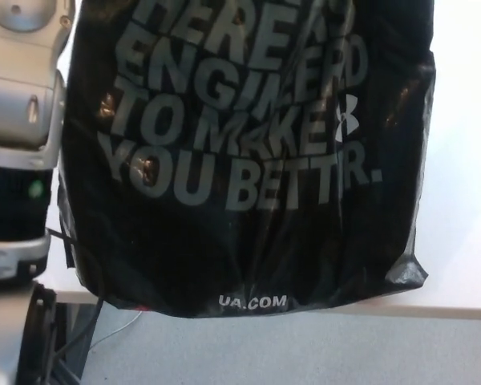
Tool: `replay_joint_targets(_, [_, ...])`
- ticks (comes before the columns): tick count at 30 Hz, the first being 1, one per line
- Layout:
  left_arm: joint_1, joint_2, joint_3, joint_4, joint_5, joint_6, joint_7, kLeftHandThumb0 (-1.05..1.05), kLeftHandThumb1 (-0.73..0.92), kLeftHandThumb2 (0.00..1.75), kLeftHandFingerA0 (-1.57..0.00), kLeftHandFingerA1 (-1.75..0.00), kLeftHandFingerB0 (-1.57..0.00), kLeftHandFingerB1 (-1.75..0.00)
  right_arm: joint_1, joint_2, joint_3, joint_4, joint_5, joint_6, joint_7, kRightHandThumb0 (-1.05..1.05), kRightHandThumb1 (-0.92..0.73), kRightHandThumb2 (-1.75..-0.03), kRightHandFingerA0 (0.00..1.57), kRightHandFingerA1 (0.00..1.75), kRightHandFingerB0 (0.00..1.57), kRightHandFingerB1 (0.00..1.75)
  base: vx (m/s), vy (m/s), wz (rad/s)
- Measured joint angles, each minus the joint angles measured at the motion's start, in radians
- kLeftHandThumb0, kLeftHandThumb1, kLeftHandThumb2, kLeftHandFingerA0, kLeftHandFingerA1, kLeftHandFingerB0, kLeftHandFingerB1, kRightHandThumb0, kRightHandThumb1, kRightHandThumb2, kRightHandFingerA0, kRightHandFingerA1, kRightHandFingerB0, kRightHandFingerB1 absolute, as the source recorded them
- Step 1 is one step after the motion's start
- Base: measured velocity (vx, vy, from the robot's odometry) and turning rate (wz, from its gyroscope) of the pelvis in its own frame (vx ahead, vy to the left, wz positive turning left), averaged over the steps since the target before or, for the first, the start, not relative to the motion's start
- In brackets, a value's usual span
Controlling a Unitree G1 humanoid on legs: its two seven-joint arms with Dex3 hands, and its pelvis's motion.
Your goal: A plastic bag is kept infront of the robot in the middle of the desk and the robot uses both its hands to grab it from the top and lifts it up and then releases it.
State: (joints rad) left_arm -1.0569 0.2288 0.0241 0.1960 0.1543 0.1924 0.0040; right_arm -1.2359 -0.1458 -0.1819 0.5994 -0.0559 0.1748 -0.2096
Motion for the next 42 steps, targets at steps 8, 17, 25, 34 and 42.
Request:
replay_joint_targets(8, [-0.065, 0.013, -0.007, 0.193, 0.043, -0.042, 0.086, -0.37, 0.81, 0.70, -0.94, -1.75, -0.78, -1.49, -0.127, -0.026, 0.054, 0.287, -0.043, -0.036, -0.062, -0.37, -0.47, -0.84, 1.21, 1.44, 1.04, 1.32, 0.00, 0.000, 0.00])
replay_joint_targets(17, [-0.132, 0.042, -0.047, 0.433, 0.108, -0.102, 0.187, -0.36, 0.83, 0.64, -0.83, -1.75, -0.68, -1.58, -0.226, -0.061, 0.047, 0.520, -0.044, -0.090, -0.087, -0.40, -0.49, -0.84, 1.19, 1.45, 1.00, 1.33, 0.00, 0.000, 0.00])
replay_joint_targets(25, [-0.149, 0.067, -0.049, 0.506, 0.129, -0.096, 0.241, -0.58, 0.75, 0.66, -0.07, -0.27, -0.06, -0.23, -0.248, -0.110, 0.104, 0.610, -0.073, -0.108, -0.094, -0.47, -0.67, -0.60, 0.77, 1.37, 0.79, 1.06, 0.00, 0.000, 0.00])
replay_joint_targets(34, [-0.044, 0.273, -0.022, 0.385, 0.114, -0.017, 0.088, -0.64, 0.84, 0.65, -0.15, -0.34, -0.18, -0.29, -0.235, -0.191, 0.155, 0.613, -0.097, -0.105, -0.034, -0.67, -0.68, -0.59, 0.24, 0.44, 0.24, 0.33, -0.07, 0.023, 0.09])
replay_joint_targets(42, [0.042, 0.386, -0.017, 0.354, 0.113, -0.006, -0.001, -0.66, 0.85, 0.66, -0.20, -0.34, -0.20, -0.28, -0.134, -0.239, 0.138, 0.504, -0.070, -0.100, 0.102, -0.75, -0.59, -0.91, 0.40, 0.60, 0.14, 0.42, -0.08, 0.036, 0.21])
